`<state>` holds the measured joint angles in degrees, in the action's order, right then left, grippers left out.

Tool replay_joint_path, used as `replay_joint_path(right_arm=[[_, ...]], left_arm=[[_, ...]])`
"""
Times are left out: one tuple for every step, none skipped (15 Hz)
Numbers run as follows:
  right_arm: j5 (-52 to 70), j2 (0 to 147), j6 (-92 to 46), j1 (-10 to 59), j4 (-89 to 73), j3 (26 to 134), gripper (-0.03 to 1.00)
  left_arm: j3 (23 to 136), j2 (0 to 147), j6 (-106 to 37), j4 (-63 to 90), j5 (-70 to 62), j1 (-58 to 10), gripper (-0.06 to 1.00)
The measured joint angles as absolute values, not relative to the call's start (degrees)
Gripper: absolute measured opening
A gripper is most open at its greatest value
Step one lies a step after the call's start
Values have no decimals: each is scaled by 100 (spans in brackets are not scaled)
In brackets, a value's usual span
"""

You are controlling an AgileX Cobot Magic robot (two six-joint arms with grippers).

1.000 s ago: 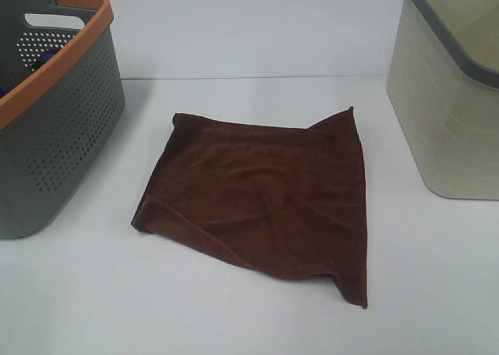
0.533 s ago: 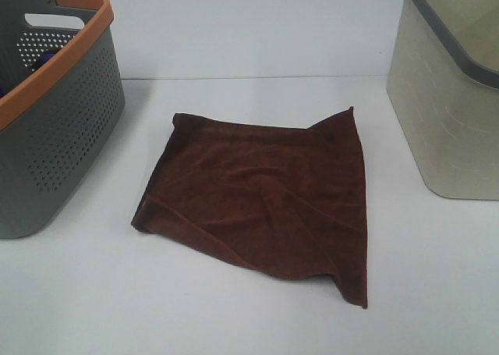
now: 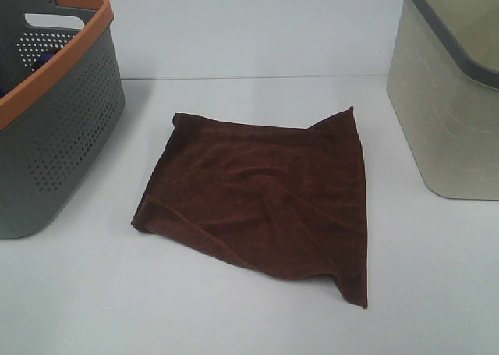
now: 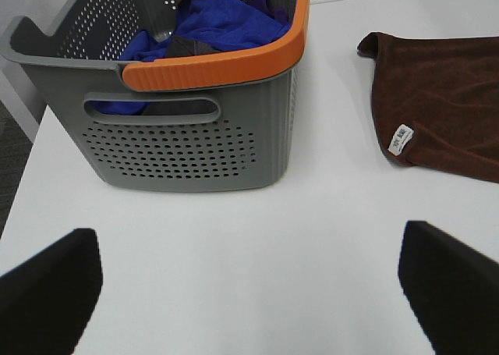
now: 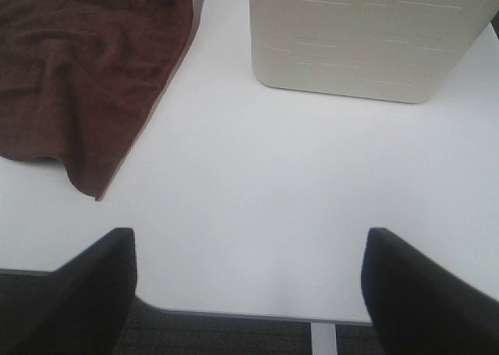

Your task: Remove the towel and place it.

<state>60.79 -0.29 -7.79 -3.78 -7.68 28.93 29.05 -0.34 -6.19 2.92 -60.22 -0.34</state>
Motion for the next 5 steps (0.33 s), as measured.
replay_joint_path(right_arm=[[6079,-29,-779,-378,-768,2893,78],[6079,-29,-779,-378,-768,2893,78],[6079,-29,-779,-378,-768,2893,78],[6079,-29,-779,-378,-768,2893,78],[6079,-29,-779,-378,-768,2893,78]], left_arm=[[2905,-34,-619,292,-6022,-34,98],[2905,-34,-619,292,-6022,-34,98],[2905,-34,-619,298,-6022,-34,98],[2905,-34,-619,298,-6022,-34,98],[2905,-34,-619,304,-6022,-34,98]])
